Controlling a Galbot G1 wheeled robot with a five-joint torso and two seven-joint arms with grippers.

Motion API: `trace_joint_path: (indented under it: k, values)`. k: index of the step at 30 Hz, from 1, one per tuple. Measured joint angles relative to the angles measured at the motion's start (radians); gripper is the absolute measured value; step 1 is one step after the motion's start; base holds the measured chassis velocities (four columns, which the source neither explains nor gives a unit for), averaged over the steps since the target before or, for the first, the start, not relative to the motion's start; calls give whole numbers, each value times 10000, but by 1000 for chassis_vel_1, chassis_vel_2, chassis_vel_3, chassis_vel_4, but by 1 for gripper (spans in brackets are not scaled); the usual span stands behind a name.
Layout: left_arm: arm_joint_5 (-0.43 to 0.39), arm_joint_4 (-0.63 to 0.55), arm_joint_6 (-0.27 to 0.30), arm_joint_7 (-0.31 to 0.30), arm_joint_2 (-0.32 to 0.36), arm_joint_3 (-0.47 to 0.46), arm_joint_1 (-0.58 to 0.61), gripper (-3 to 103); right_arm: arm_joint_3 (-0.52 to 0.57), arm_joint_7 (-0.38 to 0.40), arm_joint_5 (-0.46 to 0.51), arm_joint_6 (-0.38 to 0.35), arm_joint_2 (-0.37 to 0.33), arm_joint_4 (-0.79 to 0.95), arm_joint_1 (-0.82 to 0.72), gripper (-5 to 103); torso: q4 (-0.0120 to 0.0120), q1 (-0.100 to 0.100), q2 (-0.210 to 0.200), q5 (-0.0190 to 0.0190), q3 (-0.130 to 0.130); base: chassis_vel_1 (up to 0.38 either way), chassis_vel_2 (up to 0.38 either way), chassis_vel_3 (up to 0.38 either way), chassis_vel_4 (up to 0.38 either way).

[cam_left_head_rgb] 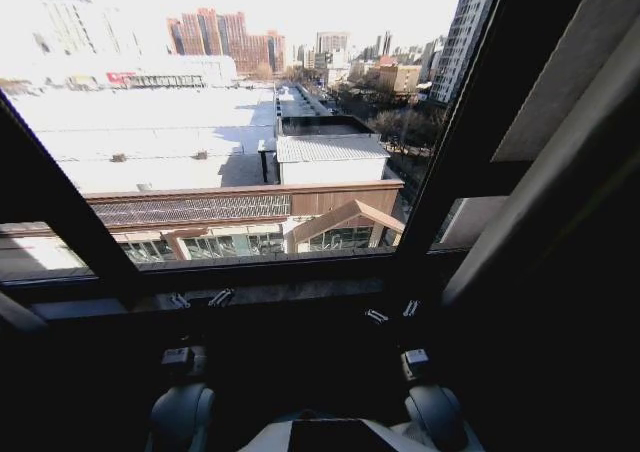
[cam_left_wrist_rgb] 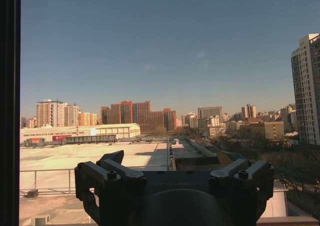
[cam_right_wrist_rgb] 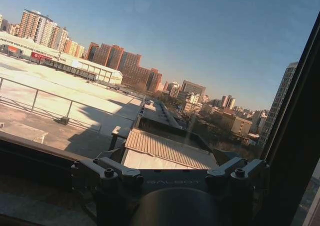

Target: Open the curtains by pulling them apart, changing their state from closed to fully open.

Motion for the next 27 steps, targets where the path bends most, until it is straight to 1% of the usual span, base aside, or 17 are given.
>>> trace_joint_path:
  k: [5, 7, 11, 14, 17, 18, 21, 23, 25, 27]
  values:
    - [20, -172, 208, 65, -20, -38, 136, 100, -263, 250, -101, 26, -14, 68, -1, 100, -1, 0, -1, 0, 0, 363, 323, -362, -332]
    - [-20, -287, 247, 61, 42, -41, 292, 100, -391, 310, -90, -125, -14, 356, -89, 100, 2, 0, -1, 1, 0, 358, 344, -355, -330]
    - [-81, -166, 209, 48, 167, -65, 280, 100, -620, 406, -82, -341, 56, 789, -218, 100, -2, 0, 0, -3, 0, 360, 347, -349, -327]
    - [-97, -159, 285, 43, 174, -110, 288, 100, -802, 440, -71, -517, 47, 952, -254, 100, -1, 0, 0, 1, 0, 346, 352, -363, -344]
    - [-267, 31, 641, 62, 230, -10, 118, 100, -1023, 449, 331, -1057, -70, 1096, -68, 100, -1, 0, 0, -2, 0, 363, 356, -352, -368]
    - [-267, 31, 641, 62, 230, -10, 118, 100, -1023, 449, 331, -1057, -70, 1096, -68, 100, -1, 0, 0, -2, 0, 349, 362, -321, -373]
    - [-359, 183, 900, 209, 142, 127, -63, 100, -1070, 436, 1156, -1681, -163, 844, 611, 100, -1, 0, -1, -1, 1, 362, 350, -350, -356]
    - [-366, 204, 943, 248, 128, 174, -67, 100, -1058, 404, 1289, -1773, -169, 739, 779, 100, 0, 0, -1, -1, 1, 357, 359, -368, -364]
    - [-256, 303, 978, 391, 101, 274, -71, 100, -904, 217, 1557, -1936, -168, 397, 1133, 100, 1, 1, -2, 3, 1, 354, 353, -365, -344]
    - [-135, 328, 976, 412, 58, 294, -51, 100, -731, 87, 1773, -1957, -188, 292, 1169, 100, 1, 1, -2, -3, 0, 355, 349, -330, -333]
